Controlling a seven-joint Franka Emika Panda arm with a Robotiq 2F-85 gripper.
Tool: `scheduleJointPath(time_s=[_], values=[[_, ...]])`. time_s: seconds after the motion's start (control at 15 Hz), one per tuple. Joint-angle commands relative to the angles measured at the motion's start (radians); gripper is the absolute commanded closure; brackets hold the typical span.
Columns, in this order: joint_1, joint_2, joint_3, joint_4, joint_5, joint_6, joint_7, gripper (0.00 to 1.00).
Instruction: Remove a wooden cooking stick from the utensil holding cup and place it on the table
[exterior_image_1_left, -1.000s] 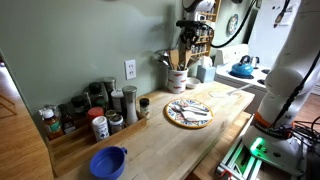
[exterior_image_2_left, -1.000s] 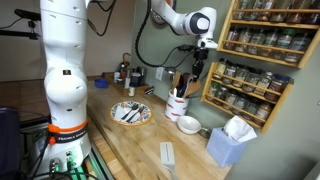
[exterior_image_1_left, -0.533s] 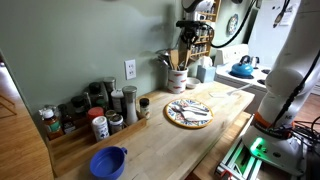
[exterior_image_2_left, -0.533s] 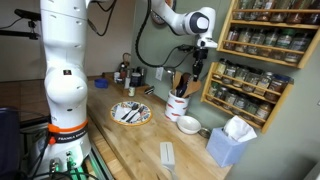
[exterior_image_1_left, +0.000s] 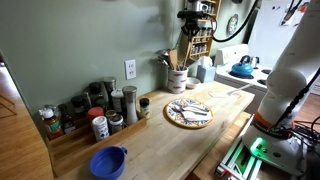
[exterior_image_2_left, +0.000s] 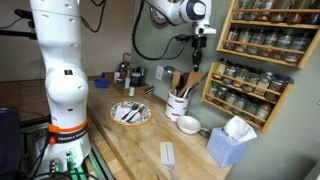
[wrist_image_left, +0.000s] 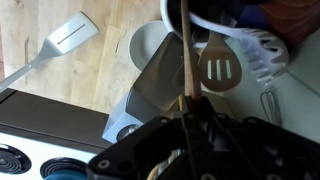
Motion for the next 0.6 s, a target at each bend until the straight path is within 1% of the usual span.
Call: scheduleJointPath(time_s=[0.0, 0.2, 0.33, 0.53], values=[[-0.002, -0.069, 0.002, -0.012, -0.048, -0.011, 0.039, 0.97], [-0.014, -0.109, 0.001, -0.014, -0.060, -0.009, 0.052, 0.97], [-0.023, -0.144, -0.007, -0.023, -0.023, -0.004, 0.054, 0.97], [-0.039, -0.191, -0.013, -0.044, -0.013, -0.004, 0.063, 0.97]])
